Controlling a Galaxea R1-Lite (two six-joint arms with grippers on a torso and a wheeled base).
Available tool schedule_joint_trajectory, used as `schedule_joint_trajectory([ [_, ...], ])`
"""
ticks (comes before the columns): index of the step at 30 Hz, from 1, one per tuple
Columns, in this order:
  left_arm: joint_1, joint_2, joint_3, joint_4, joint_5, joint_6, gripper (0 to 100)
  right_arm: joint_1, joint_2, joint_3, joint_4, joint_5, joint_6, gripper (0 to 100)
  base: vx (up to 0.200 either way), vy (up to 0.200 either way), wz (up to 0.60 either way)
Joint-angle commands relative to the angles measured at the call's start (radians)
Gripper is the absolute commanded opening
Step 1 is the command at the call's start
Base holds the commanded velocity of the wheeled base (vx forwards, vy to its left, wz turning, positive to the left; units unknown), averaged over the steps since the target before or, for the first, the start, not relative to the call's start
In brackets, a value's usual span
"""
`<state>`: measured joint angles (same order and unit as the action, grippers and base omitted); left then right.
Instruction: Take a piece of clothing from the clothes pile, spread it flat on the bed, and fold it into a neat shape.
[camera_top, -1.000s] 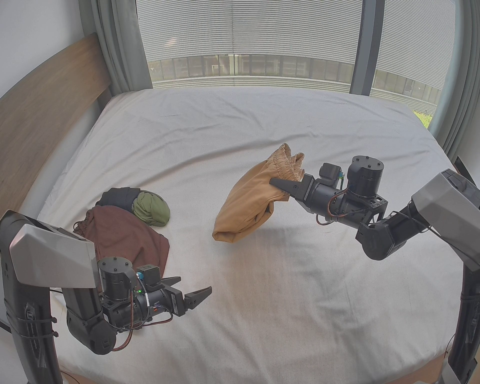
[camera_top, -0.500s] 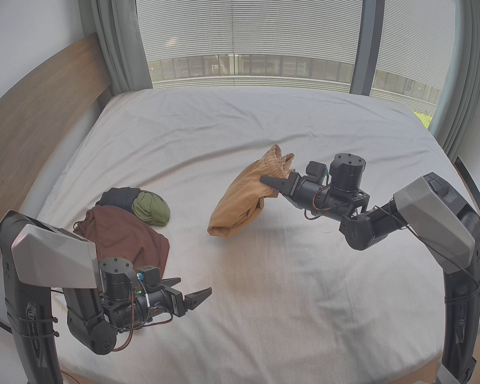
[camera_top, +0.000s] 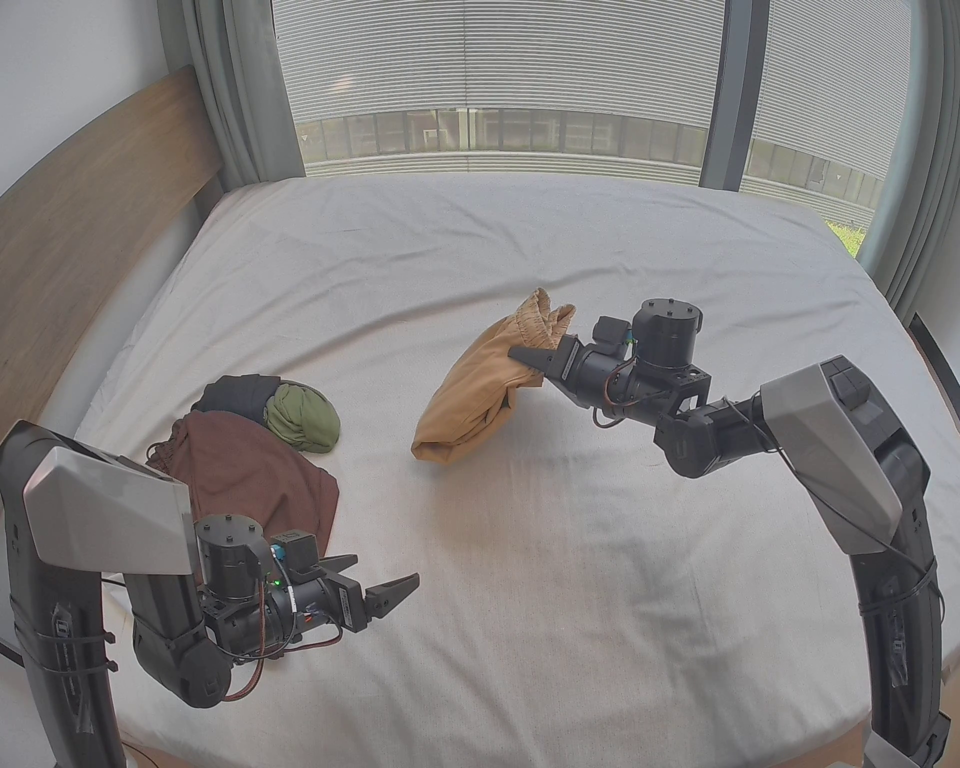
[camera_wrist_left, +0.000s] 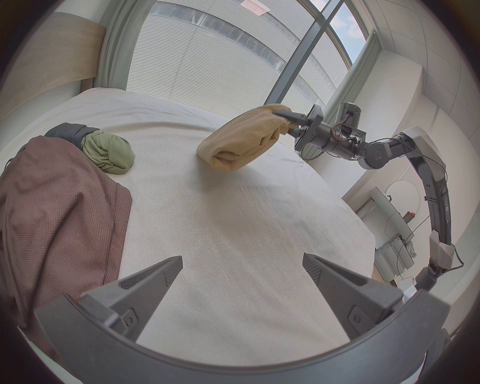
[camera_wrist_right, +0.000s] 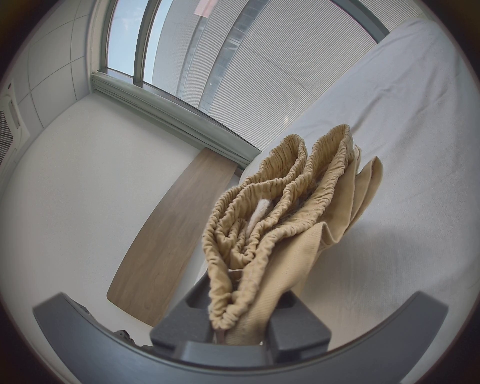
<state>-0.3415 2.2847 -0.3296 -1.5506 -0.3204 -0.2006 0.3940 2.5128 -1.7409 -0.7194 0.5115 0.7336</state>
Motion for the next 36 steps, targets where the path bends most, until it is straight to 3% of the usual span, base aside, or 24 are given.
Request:
schedule_joint_trajectory([
  [1,-0.001,0.013,-0.002,0.0,0.0,0.0,100,-0.001,0.092,-0.025,0.028,-0.001,-0.034,0,0.0,0.0,0.0],
  [14,0.001,0.035,-0.003,0.0,-0.003,0.024,100,-0.112,0.109,0.109,0.014,-0.001,-0.097,0,0.0,0.0,0.0],
  [30,0.001,0.035,-0.005,0.0,-0.003,0.024,100,-0.115,0.12,0.261,-0.115,-0.021,-0.099,0,0.0,0.0,0.0],
  [31,0.001,0.035,-0.005,-0.002,-0.003,0.024,100,-0.116,0.12,0.265,-0.121,-0.021,-0.099,100,0.0,0.0,0.0],
  [36,0.001,0.03,-0.005,-0.002,-0.003,0.024,100,-0.132,0.095,0.311,-0.173,-0.051,-0.103,100,0.0,0.0,0.0],
])
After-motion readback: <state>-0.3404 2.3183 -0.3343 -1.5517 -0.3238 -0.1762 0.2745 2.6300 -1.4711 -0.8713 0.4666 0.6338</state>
